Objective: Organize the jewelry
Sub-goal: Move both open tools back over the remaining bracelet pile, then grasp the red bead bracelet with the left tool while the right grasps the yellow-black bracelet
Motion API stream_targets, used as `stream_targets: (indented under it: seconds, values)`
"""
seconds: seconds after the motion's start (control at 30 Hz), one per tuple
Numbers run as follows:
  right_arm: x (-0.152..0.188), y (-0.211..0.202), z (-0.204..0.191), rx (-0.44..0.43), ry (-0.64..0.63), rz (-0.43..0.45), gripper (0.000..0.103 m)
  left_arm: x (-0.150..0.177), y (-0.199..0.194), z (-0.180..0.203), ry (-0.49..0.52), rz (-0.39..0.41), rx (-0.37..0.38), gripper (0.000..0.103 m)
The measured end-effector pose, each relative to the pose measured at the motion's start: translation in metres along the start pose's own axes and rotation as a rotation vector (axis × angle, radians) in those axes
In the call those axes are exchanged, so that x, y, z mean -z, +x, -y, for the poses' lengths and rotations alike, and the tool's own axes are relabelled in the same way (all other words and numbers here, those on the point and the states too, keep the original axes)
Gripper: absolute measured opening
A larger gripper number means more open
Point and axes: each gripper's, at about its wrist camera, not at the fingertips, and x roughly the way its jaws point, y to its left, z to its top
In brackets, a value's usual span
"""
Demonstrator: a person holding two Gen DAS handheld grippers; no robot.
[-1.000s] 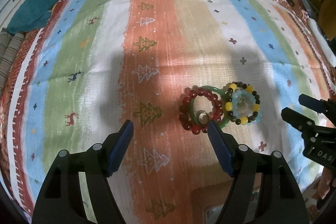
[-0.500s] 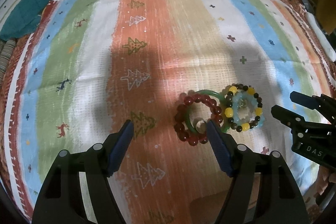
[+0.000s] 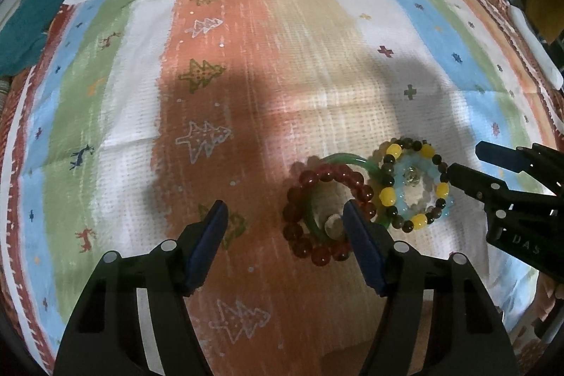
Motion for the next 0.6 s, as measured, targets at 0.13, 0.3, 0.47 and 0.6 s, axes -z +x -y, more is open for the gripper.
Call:
stream_targets:
  seconds: [0.13,0.3,0.47,0.6]
  values:
    - [-0.003,0.008,0.000,-0.010,-0.001,-0.015,0.044,-0.002,0.009,-0.002,-0.004,-0.015,0.015,0.064]
    - [-0.008,0.019,-0.002,-0.019,-0.008,-0.041,0.031,-0.003,0.021,-0.007,-0.024,-0.043,0.058,0.056]
    - [-0.010,0.027,-0.006,-0.031,-0.025,-0.055,0.021,-0.005,0.025,-0.003,-0.007,-0.043,0.071,0.046]
    - [-0.011,0.028,-0.008,-0.045,-0.032,-0.058,0.015,-0.005,0.028,-0.003,0.000,-0.043,0.068,0.030]
